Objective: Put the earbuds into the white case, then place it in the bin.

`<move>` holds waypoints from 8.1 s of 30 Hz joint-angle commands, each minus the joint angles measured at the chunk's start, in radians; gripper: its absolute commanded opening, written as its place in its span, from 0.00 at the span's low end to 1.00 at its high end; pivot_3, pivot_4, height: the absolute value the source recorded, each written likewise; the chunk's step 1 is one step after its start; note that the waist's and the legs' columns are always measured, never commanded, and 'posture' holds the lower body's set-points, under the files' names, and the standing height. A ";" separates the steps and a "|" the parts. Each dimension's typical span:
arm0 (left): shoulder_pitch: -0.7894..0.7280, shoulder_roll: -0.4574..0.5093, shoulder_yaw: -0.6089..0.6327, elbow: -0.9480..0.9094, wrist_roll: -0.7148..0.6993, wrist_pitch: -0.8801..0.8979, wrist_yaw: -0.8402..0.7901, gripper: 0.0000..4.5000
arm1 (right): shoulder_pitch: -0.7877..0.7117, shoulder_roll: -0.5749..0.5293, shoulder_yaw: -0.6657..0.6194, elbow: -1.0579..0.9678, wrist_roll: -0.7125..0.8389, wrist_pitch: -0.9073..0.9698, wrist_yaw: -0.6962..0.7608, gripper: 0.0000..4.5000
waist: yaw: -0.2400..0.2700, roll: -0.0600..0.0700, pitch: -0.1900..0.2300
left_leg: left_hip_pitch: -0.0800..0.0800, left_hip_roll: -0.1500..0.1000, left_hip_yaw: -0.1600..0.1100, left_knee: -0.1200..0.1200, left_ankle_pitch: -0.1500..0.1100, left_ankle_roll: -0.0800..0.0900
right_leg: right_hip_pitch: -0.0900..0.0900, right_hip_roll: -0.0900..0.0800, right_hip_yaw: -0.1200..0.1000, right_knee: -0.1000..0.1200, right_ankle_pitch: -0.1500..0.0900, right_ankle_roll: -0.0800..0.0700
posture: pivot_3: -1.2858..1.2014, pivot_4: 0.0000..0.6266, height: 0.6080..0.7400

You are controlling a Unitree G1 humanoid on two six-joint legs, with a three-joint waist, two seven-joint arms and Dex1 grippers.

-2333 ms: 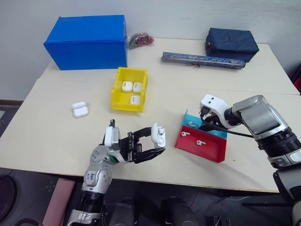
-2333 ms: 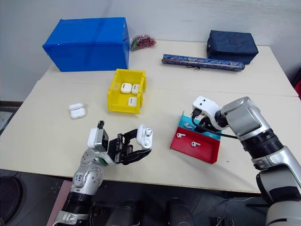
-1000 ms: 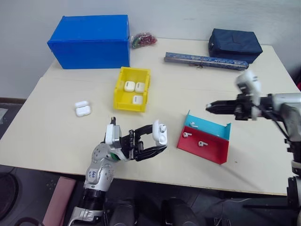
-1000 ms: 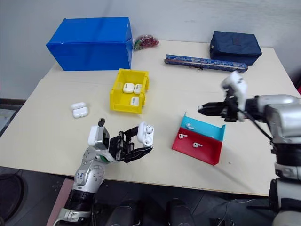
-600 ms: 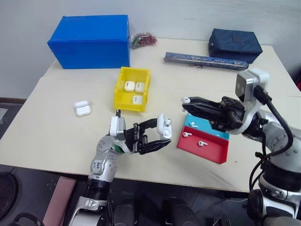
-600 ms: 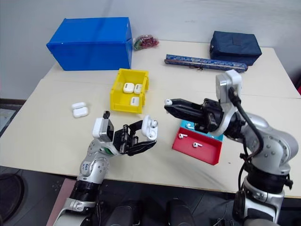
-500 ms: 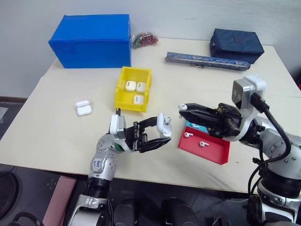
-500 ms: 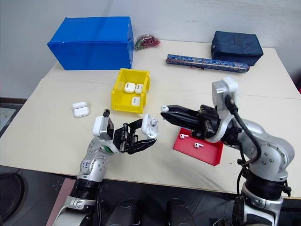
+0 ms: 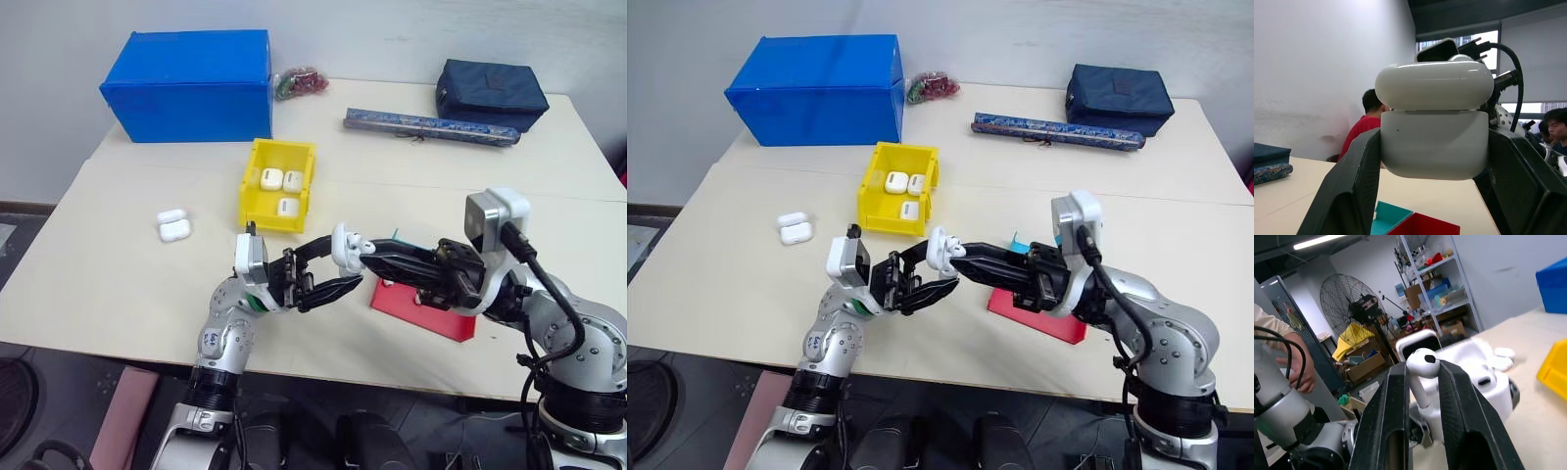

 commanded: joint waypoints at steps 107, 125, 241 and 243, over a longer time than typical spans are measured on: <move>-0.005 0.019 -0.048 -0.082 0.015 -0.056 0.005 0.62 | 0.013 -0.126 0.060 0.005 -0.194 -0.367 0.102 0.00 | 0.005 0.000 0.000 | 0.000 0.000 0.001 0.000 0.000 0.001 | 0.001 -0.001 0.000 -0.001 0.000 0.000 | 0.52 0.24 1.00; -0.005 0.022 -0.052 -0.070 0.023 -0.053 -0.003 0.62 | 0.005 -0.131 0.038 -0.016 -0.163 -0.332 0.040 0.00 | 0.006 0.000 0.000 | 0.000 0.000 0.001 0.000 0.000 0.001 | 0.001 -0.001 0.000 -0.001 0.000 0.000 | 0.52 0.24 1.00; -0.005 0.146 -0.024 -0.062 0.066 -0.036 0.001 0.62 | 0.076 -0.141 -0.098 0.002 -0.188 -0.373 -0.042 0.00 | 0.006 0.000 0.000 | 0.000 0.000 0.001 0.000 0.000 0.001 | 0.001 -0.001 0.000 -0.001 0.000 0.000 | 0.52 0.24 1.00; -0.012 0.180 -0.020 -0.070 0.068 -0.009 0.000 0.62 | 0.082 -0.172 -0.122 -0.007 -0.156 -0.356 -0.025 0.00 | 0.005 0.000 0.000 | 0.001 0.000 0.001 0.000 0.000 0.001 | 0.001 -0.001 0.000 -0.001 0.000 0.000 | 0.52 0.24 1.00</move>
